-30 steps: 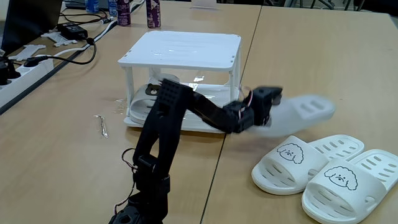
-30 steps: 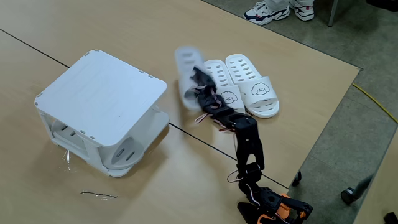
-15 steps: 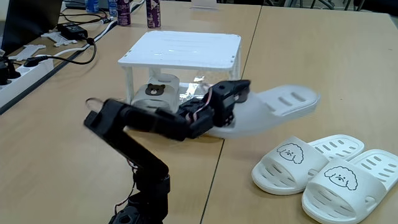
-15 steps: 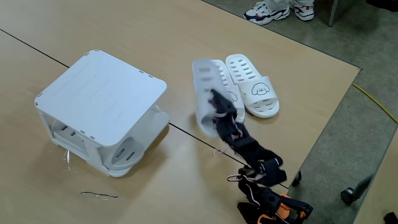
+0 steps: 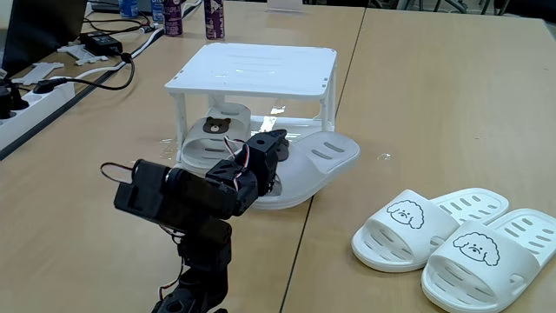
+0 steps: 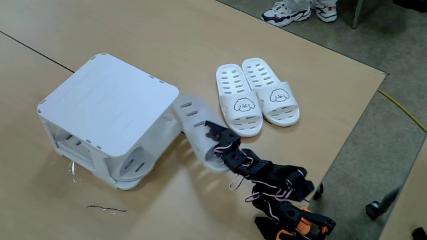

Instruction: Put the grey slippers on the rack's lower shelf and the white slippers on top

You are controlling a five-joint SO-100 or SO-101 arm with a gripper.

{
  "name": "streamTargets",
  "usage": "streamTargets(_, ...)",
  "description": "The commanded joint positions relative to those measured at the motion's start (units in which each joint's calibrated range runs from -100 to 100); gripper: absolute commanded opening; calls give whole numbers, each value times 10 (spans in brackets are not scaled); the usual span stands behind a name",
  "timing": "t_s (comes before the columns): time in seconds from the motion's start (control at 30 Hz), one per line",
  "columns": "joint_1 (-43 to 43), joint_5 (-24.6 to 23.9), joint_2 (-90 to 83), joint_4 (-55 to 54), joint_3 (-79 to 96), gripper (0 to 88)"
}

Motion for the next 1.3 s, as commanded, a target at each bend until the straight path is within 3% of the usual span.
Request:
streamTargets(0.0,-49,4,95,-128,5,8)
streamTargets(0.13,-88,4,178,-205,4,7)
streamTargets(0.27,-114,4,209,-216,-27,7)
streamTargets(0.8,-112,4,569,-208,-493,7)
streamTargets(1.1,-111,4,699,30,-847,7)
streamTargets(1.27,-109,4,810,103,-1038,7)
